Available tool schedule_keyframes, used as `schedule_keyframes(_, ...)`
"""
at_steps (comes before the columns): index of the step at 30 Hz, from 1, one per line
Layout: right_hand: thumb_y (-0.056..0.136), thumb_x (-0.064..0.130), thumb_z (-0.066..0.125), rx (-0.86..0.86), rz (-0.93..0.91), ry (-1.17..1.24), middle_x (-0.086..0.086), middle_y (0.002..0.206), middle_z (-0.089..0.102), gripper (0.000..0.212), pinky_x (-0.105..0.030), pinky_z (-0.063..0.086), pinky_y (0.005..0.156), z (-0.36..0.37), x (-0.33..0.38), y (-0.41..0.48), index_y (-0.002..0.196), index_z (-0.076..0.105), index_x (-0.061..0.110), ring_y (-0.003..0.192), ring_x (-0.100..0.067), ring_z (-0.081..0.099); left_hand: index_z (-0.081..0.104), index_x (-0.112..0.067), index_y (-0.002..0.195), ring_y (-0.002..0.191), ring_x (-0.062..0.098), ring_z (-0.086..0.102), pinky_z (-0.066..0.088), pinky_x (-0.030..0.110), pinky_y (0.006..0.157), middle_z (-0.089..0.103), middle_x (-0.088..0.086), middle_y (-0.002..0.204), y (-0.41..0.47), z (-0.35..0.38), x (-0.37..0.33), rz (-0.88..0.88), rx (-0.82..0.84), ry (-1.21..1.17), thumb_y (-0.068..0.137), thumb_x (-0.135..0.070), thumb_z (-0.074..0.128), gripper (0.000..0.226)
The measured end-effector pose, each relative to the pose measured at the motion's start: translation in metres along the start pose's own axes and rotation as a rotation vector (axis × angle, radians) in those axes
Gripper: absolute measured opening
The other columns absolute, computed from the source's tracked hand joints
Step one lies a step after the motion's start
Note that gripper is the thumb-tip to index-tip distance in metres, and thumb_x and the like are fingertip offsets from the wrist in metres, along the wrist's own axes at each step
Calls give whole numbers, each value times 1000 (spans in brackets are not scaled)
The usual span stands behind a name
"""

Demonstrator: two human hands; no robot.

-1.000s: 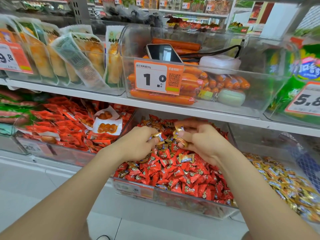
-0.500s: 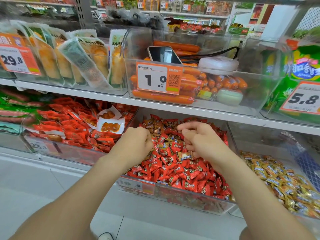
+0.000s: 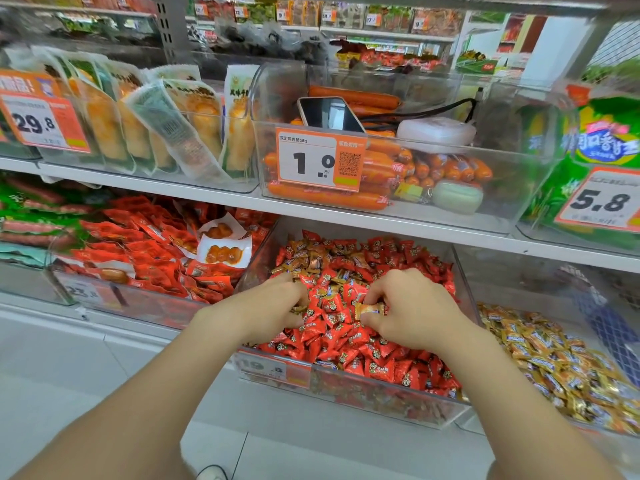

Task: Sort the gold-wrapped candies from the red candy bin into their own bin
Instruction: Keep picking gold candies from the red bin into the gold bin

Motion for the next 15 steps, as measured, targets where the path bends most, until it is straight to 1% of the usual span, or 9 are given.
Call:
schedule_keyframes(3, 90, 45, 66, -13, 26, 158, 11, 55, 52, 19, -30, 40, 58, 1, -4, 2, 84, 68, 27, 61, -8, 52, 60, -17, 118, 104, 19, 52, 46, 36, 87, 51, 1, 119, 2, -4, -1, 19, -22, -20, 104, -29, 64, 19)
schedule_keyframes(5, 87, 44, 52, -51, 56, 221, 7, 54, 53, 26, -32, 41, 56, -2, -8, 2, 77, 61, 23, 57, -14, 54, 61, -15, 112, 91, 19, 57, 53, 41, 84, 62, 5, 113, 3, -7, 1, 31, -51, -52, 104, -29, 64, 16)
schedule_keyframes(7, 85, 46, 39, -116, 59, 245, 5, 52, 49, 38, -34, 41, 54, -4, -9, 4, 65, 50, 16, 53, -19, 49, 60, -21, 108, 83, 22, 64, 57, 46, 81, 67, 1, 101, 0, -9, 1, 45, -62, -97, 105, -29, 61, 9)
schedule_keyframes(9, 95, 49, 39, -187, 38, 264, 3, 47, 38, 52, -34, 35, 50, -4, -8, 9, 57, 40, 13, 46, -20, 40, 56, -23, 104, 76, 22, 65, 57, 50, 76, 69, 2, 92, -2, -9, 0, 72, -74, -116, 107, -27, 54, 5)
schedule_keyframes(10, 102, 53, 40, -214, 17, 267, 3, 45, 38, 61, -35, 36, 49, -4, -6, 11, 56, 39, 13, 44, -21, 41, 54, -22, 102, 68, 21, 60, 56, 50, 71, 68, 4, 87, -2, -9, -1, 81, -85, -115, 109, -25, 50, 8)
schedule_keyframes(11, 105, 58, 42, -232, -3, 266, 2, 45, 40, 66, -37, 40, 50, -4, -5, 13, 56, 42, 14, 44, -22, 44, 53, -20, 101, 62, 19, 53, 53, 47, 64, 66, 7, 83, -3, -10, -2, 81, -103, -113, 110, -24, 45, 12)
schedule_keyframes(13, 105, 59, 47, -257, -59, 260, 4, 49, 48, 61, -38, 47, 54, -2, -1, 20, 62, 53, 16, 47, -19, 50, 55, -17, 103, 56, 16, 47, 42, 37, 54, 64, 6, 79, -4, -14, -4, 69, -167, -119, 111, -22, 39, 18)
schedule_keyframes(14, 106, 53, 50, -265, -90, 251, 8, 55, 54, 51, -38, 51, 58, -1, 2, 23, 71, 64, 19, 52, -16, 55, 57, -17, 105, 55, 15, 47, 40, 34, 53, 64, 4, 77, -5, -18, -6, 66, -209, -127, 110, -23, 39, 20)
schedule_keyframes(15, 108, 46, 51, -274, -118, 233, 13, 63, 59, 38, -38, 55, 63, 1, 6, 26, 88, 74, 23, 61, -14, 62, 59, -18, 107, 53, 14, 48, 39, 32, 51, 64, 2, 74, -5, -22, -8, 66, -253, -144, 110, -23, 39, 21)
Point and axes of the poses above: each hand's wrist, its own y-axis towards the middle knuckle, its own z-axis out of the palm, x = y × z, the point moved 6 cm from there along y, towards the middle knuckle
